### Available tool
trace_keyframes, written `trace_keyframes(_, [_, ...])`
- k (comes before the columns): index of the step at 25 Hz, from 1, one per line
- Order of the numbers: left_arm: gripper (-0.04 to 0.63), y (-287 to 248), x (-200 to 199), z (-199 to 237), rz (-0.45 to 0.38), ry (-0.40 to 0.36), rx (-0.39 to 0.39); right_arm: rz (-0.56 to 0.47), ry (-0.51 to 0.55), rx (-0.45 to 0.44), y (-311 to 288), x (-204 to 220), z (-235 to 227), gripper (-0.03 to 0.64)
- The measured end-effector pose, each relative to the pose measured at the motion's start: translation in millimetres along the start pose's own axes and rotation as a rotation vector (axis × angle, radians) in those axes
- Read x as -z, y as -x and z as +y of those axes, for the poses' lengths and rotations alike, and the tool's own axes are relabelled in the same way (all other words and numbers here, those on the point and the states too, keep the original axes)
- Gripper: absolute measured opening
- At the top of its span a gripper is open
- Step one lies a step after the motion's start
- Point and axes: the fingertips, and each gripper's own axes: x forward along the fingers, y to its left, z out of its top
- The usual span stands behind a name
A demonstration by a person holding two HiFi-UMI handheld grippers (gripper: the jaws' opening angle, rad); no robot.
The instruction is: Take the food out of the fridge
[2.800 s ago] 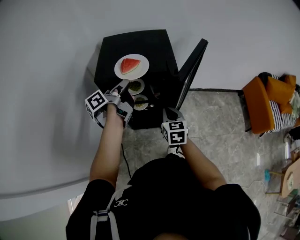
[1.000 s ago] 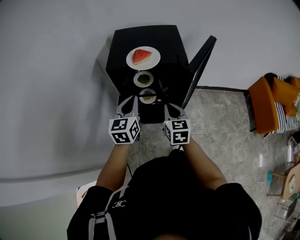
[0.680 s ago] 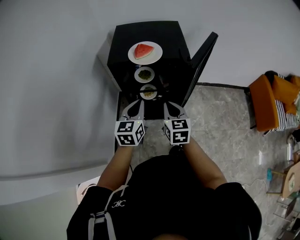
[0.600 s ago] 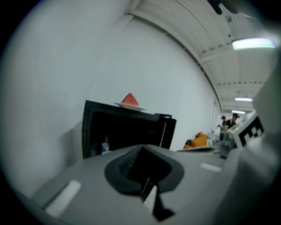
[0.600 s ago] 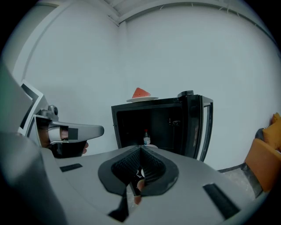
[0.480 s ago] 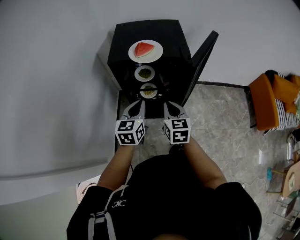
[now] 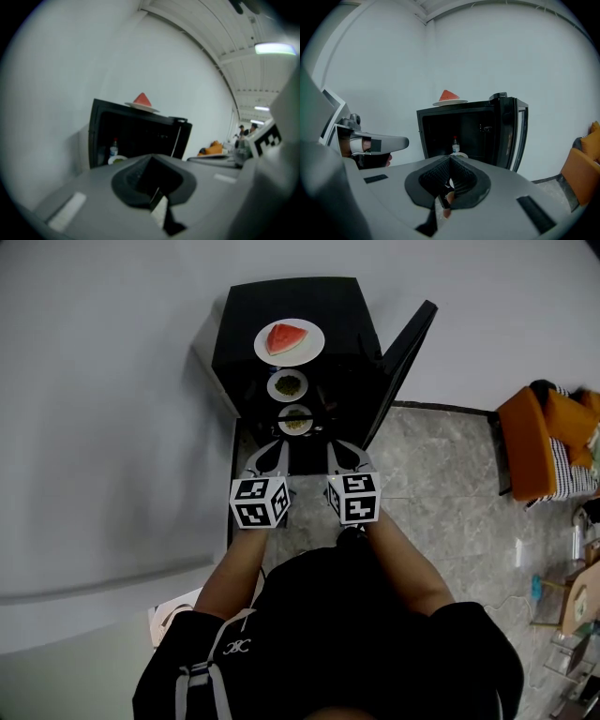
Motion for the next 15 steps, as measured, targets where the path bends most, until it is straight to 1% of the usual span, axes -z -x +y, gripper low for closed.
trace_keyframes(4, [0.0,4,5,5,0.012,0.023,-0.012,0.016,0.014,-0.018,-6,-1,3,-0.009])
trace_keyframes(8, [0.0,12,11,17,0.014,0.083,-0.036,0.045,0.05,-0.063,-20,1,11,-0.009])
trace_keyframes(12, [-0.002,29,21,30,0.016,0.152,-0.072,0.08,0.173,-0.103,-45,2,18,-0.011])
trace_keyframes(15, [0.0,45,27,43,0.009,0.183,-0.117,0.142,0.266,-0.137,-75,8,22,-0.009])
